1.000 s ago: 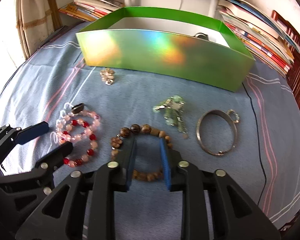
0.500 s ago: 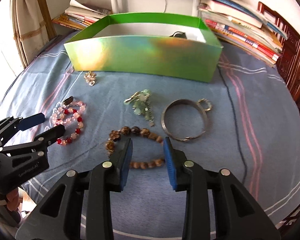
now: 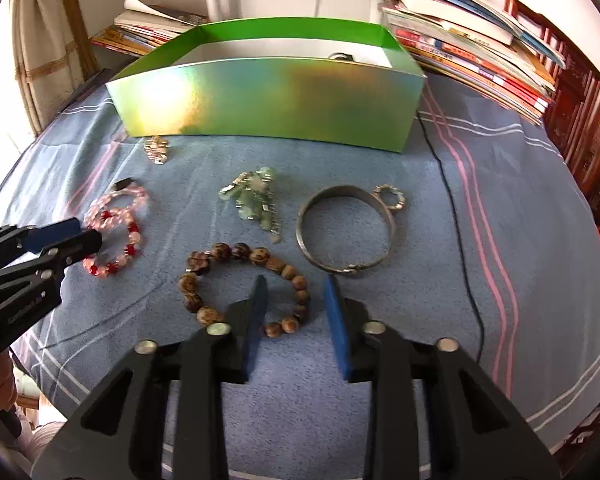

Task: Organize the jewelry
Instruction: 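Grasp the pink-red bead bracelet with the left tool while the right tool grasps the wooden bracelet, then carry both bracelets over the green box and open both tools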

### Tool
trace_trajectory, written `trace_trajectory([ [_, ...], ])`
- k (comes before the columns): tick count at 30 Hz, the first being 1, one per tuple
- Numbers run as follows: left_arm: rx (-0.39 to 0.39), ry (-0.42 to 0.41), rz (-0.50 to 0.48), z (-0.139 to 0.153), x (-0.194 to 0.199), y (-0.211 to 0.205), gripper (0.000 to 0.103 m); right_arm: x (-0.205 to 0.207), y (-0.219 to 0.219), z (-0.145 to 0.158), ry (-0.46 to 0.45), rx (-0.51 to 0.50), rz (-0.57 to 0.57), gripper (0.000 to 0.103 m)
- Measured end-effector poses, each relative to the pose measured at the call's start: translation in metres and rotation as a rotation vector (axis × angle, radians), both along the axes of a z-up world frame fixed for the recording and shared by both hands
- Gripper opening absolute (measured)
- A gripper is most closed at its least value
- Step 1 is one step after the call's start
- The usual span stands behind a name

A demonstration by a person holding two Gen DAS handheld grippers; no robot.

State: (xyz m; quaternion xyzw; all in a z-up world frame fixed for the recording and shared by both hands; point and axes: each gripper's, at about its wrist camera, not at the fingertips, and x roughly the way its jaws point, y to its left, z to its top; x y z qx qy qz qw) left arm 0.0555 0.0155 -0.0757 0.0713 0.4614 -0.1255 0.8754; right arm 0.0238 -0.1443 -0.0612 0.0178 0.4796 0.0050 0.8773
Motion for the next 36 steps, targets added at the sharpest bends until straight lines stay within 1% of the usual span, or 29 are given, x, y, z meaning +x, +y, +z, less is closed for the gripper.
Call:
trace_trajectory([
  [1, -0.001, 0.003, -0.003, 0.0, 0.0, -0.001, 0.01, 0.0, 0.003, 0.0, -0.003, 0.006, 0.014, 0.009],
  [3, -0.001, 0.011, 0.001, 0.001, 0.001, -0.001, 0.008, 0.0, 0.006, 0.0, -0.001, 0.016, 0.026, 0.008],
  [4, -0.008, 0.02, 0.0, 0.002, 0.003, -0.001, 0.008, 0.001, 0.006, 0.001, 0.003, 0.043, 0.038, 0.008],
  [6, -0.033, 0.03, -0.005, 0.006, 0.003, 0.002, 0.008, 0.002, 0.007, 0.006, -0.007, 0.061, 0.049, 0.008],
  [8, -0.048, 0.003, -0.011, 0.02, 0.001, 0.006, 0.008, 0.002, 0.007, 0.018, -0.043, 0.048, 0.047, 0.008],
  [13, -0.076, -0.104, -0.026, 0.066, -0.006, 0.011, 0.008, 0.004, 0.003, 0.063, -0.168, 0.031, 0.048, 0.008],
  [16, -0.087, -0.159, -0.031, 0.088, -0.007, 0.011, 0.008, 0.005, 0.002, 0.086, -0.234, 0.011, 0.049, 0.008],
  [18, -0.096, -0.179, -0.031, 0.099, -0.004, 0.012, 0.008, 0.007, 0.002, 0.099, -0.274, -0.006, 0.047, 0.008],
  [20, -0.098, -0.188, -0.033, 0.107, 0.001, 0.012, 0.008, 0.013, 0.001, 0.107, -0.296, -0.016, 0.05, 0.008],
  [24, -0.09, -0.208, -0.048, 0.121, 0.018, 0.006, 0.008, 0.033, 0.0, 0.12, -0.313, -0.014, 0.059, 0.008],
  [29, -0.085, -0.229, -0.06, 0.138, 0.056, -0.007, 0.008, 0.073, 0.004, 0.141, -0.335, -0.007, 0.048, 0.008],
  [33, -0.105, -0.202, -0.051, 0.138, 0.101, -0.021, 0.008, 0.107, 0.007, 0.148, -0.367, -0.037, 0.004, 0.008],
  [36, -0.13, -0.157, -0.061, 0.129, 0.128, -0.035, 0.008, 0.136, 0.0, 0.138, -0.332, -0.052, -0.034, 0.008],
])
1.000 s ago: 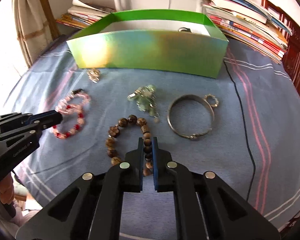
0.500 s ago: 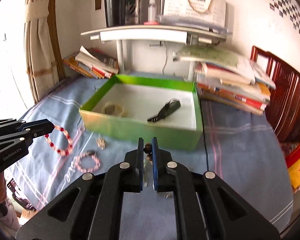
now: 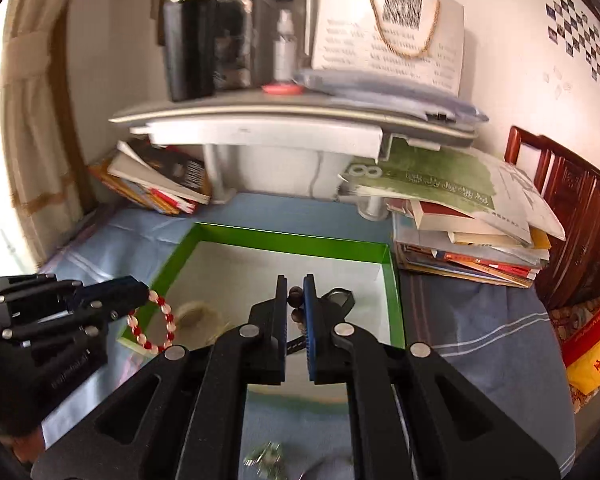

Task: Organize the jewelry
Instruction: 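Carry both bracelets over the green box and open both tools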

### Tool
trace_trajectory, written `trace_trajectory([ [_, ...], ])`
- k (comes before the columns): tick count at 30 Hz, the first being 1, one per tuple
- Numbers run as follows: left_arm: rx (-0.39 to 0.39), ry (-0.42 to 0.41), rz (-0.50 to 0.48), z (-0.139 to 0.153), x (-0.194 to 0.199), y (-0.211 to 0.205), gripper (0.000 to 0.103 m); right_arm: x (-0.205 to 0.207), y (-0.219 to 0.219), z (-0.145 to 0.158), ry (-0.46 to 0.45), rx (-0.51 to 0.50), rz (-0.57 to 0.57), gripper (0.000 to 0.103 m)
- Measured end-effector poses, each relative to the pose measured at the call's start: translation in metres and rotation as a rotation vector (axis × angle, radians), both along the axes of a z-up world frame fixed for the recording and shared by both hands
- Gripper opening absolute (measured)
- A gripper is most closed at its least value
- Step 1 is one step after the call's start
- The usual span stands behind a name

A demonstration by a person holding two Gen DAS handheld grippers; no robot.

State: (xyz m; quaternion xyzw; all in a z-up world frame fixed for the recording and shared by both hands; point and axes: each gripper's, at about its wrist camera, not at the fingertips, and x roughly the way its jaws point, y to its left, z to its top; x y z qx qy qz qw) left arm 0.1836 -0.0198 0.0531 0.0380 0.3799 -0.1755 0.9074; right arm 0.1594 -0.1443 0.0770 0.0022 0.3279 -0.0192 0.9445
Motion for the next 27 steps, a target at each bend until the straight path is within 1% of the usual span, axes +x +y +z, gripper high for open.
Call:
trace_trajectory([
  [3, 0.006, 0.048, -0.013, -0.018, 0.025, -0.019, 0.008, 0.019, -0.012, -0.021, 0.066, 0.015, -0.037, 0.008],
  [5, 0.006, 0.066, -0.02, -0.027, 0.031, -0.027, 0.008, 0.026, -0.018, -0.035, 0.105, 0.022, -0.052, 0.008],
  [7, 0.005, 0.073, -0.039, -0.036, 0.036, -0.036, 0.008, 0.031, -0.022, -0.046, 0.131, 0.02, -0.063, 0.008],
  [10, 0.011, 0.074, -0.043, -0.044, 0.043, -0.047, 0.009, 0.037, -0.025, -0.058, 0.156, 0.007, -0.076, 0.008],
  [11, 0.013, 0.074, -0.038, -0.045, 0.045, -0.048, 0.009, 0.038, -0.025, -0.059, 0.158, -0.001, -0.078, 0.011],
  [12, 0.017, 0.07, -0.027, -0.046, 0.045, -0.047, 0.012, 0.036, -0.026, -0.06, 0.162, -0.009, -0.081, 0.016],
  [13, 0.022, 0.068, -0.02, -0.045, 0.043, -0.044, 0.017, 0.033, -0.027, -0.059, 0.167, -0.009, -0.079, 0.032],
  [14, 0.031, 0.068, -0.012, -0.044, 0.041, -0.042, 0.033, 0.027, -0.027, -0.056, 0.163, -0.002, -0.072, 0.046],
  [15, 0.052, 0.062, 0.007, -0.042, 0.035, -0.036, 0.042, 0.022, -0.028, -0.054, 0.152, 0.005, -0.07, 0.049],
  [18, 0.096, 0.038, 0.055, -0.036, 0.011, -0.016, 0.045, -0.009, -0.029, -0.043, 0.12, 0.004, -0.047, 0.049],
  [20, 0.108, 0.031, 0.092, -0.036, -0.007, 0.003, 0.048, -0.039, -0.03, -0.04, 0.105, 0.038, -0.013, 0.049],
  [21, 0.11, 0.024, 0.111, -0.037, -0.018, 0.013, 0.052, -0.052, -0.03, -0.043, 0.11, 0.056, 0.006, 0.049],
  [22, 0.113, 0.02, 0.132, -0.041, -0.031, 0.024, 0.053, -0.06, -0.028, -0.048, 0.122, 0.066, 0.021, 0.049],
  [23, 0.115, 0.023, 0.148, -0.047, -0.041, 0.034, 0.055, -0.067, -0.025, -0.057, 0.153, 0.075, 0.038, 0.049],
  [24, 0.124, 0.043, 0.171, -0.058, -0.051, 0.043, 0.055, -0.068, -0.022, -0.064, 0.183, 0.076, 0.046, 0.049],
  [25, 0.137, 0.068, 0.188, -0.068, -0.057, 0.05, 0.055, -0.068, -0.016, -0.078, 0.225, 0.078, 0.054, 0.049],
  [27, 0.145, 0.12, 0.2, -0.084, -0.066, 0.059, 0.055, -0.062, -0.009, -0.102, 0.304, 0.103, 0.061, 0.049],
])
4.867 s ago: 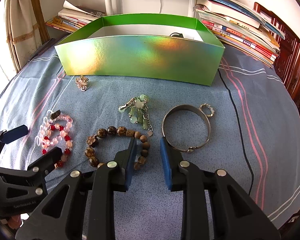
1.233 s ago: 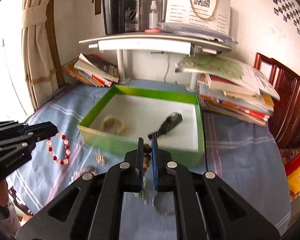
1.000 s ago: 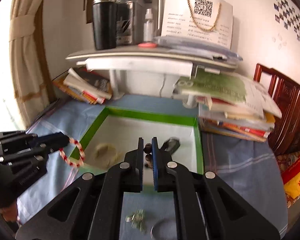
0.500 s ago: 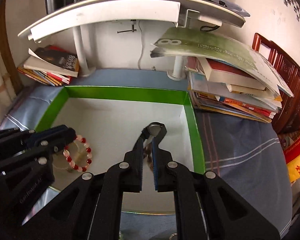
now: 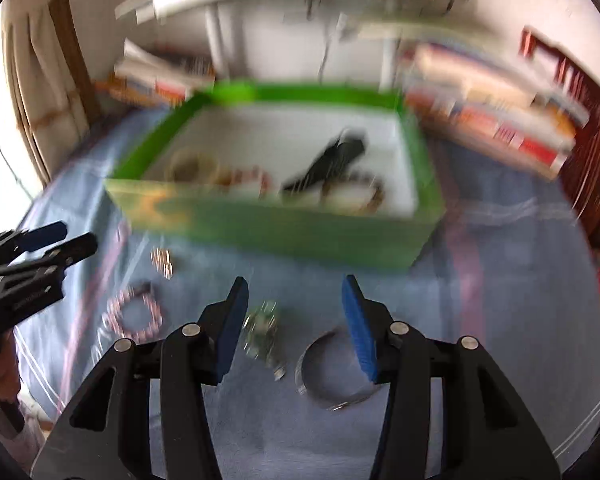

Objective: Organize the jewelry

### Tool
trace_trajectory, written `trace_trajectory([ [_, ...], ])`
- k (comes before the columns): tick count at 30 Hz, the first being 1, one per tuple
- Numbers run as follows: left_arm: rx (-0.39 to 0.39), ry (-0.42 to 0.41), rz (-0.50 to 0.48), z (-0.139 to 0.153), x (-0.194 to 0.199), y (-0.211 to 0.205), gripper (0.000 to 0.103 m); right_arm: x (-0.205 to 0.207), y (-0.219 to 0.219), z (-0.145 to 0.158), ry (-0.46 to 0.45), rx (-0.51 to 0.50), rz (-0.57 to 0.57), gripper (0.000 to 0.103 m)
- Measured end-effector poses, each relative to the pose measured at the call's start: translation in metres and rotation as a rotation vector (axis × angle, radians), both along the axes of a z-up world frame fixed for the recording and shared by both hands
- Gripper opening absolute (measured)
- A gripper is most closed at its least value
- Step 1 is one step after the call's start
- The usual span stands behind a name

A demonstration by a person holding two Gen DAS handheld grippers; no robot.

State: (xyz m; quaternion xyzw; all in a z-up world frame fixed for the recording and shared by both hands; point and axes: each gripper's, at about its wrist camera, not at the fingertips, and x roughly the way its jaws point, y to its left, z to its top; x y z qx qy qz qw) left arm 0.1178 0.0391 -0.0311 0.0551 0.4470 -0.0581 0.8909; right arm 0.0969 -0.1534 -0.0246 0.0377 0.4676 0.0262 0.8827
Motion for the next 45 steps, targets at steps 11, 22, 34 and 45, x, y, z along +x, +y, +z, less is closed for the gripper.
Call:
trace_trajectory([
  [11, -0.019, 0.08, -0.063, -0.03, -0.022, -0.003, 0.055, -0.004, 0.043, -0.031, 0.082, 0.0, 0.104, 0.04],
  [22, -0.02, 0.104, -0.092, -0.04, -0.023, -0.015, 0.055, -0.025, 0.04, -0.029, 0.1, 0.047, 0.133, 0.04],
  [34, -0.034, 0.113, -0.109, -0.043, -0.022, -0.019, 0.045, -0.009, 0.04, -0.035, 0.083, 0.012, 0.102, 0.04],
  [45, -0.025, 0.111, -0.144, -0.043, -0.027, -0.027, 0.015, -0.016, 0.05, -0.035, 0.076, -0.001, 0.165, 0.016],
])
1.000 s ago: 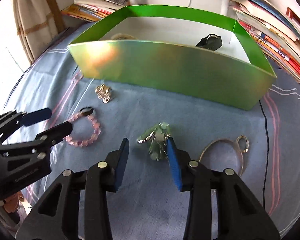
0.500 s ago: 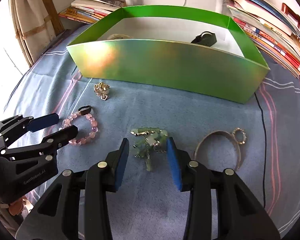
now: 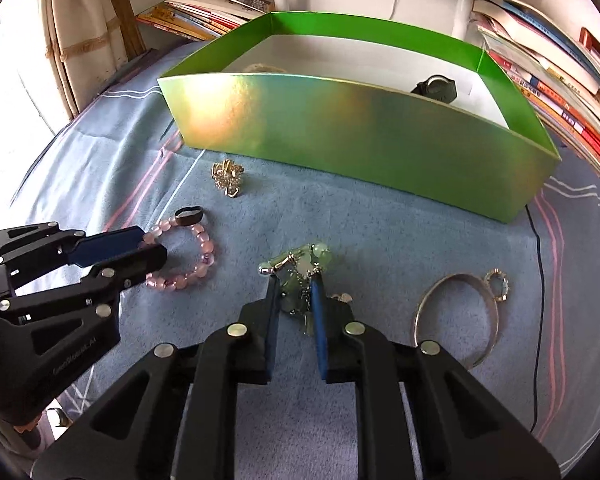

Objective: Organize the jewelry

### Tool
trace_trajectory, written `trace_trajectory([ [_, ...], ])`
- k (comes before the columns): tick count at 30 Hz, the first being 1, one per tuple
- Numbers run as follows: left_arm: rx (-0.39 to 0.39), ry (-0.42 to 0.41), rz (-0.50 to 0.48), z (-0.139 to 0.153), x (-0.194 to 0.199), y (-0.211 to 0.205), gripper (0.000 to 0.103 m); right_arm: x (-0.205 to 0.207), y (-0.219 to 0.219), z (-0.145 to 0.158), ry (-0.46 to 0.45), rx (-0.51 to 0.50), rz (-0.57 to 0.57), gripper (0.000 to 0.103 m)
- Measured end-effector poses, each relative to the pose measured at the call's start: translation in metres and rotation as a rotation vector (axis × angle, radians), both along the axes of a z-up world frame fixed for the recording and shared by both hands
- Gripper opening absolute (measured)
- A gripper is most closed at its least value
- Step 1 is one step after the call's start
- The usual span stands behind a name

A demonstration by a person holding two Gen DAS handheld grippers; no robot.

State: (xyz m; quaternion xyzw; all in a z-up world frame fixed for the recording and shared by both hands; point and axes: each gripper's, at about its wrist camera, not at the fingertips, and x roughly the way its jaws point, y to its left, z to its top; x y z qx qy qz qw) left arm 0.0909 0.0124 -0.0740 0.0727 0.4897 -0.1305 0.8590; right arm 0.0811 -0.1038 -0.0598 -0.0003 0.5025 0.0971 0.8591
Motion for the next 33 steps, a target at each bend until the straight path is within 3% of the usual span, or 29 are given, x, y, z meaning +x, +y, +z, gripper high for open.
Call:
trace_trajectory([
  [22, -0.025, -0.001, -0.045, 0.009, -0.024, -0.001, 0.01, -0.04, -0.021, 0.018, -0.007, 0.045, -0.036, 0.016],
  [29, -0.023, 0.011, -0.028, 0.005, -0.024, 0.003, 0.014, -0.042, -0.021, 0.012, 0.004, 0.042, -0.055, 0.041],
  [33, -0.021, 0.016, -0.016, 0.003, -0.022, 0.004, 0.021, -0.039, -0.018, 0.008, 0.009, 0.036, -0.052, 0.043],
])
